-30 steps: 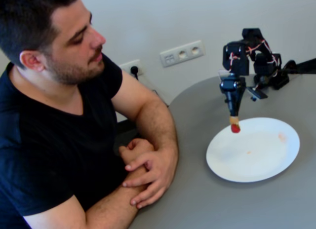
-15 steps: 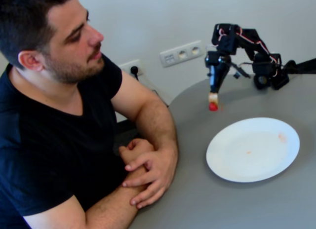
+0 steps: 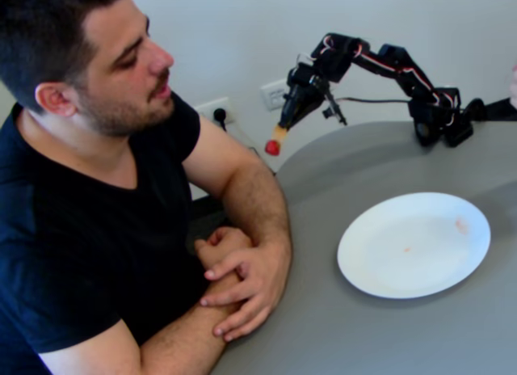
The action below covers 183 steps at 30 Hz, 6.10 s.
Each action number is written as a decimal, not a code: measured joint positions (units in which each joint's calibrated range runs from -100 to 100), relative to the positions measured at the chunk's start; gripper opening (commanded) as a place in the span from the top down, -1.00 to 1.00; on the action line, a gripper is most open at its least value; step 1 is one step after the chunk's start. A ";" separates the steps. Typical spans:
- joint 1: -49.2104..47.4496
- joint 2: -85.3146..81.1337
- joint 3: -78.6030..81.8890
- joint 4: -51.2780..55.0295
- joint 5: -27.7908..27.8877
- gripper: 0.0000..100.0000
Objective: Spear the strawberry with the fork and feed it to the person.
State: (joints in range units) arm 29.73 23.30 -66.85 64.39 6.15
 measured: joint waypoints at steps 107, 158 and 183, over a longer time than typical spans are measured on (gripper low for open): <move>12.33 7.00 -1.00 -32.35 -8.19 0.98; -23.23 -56.89 20.02 34.06 -8.03 0.97; -27.76 -105.86 153.80 -41.10 -12.51 0.97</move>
State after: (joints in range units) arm 1.97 -82.55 86.96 23.29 -6.36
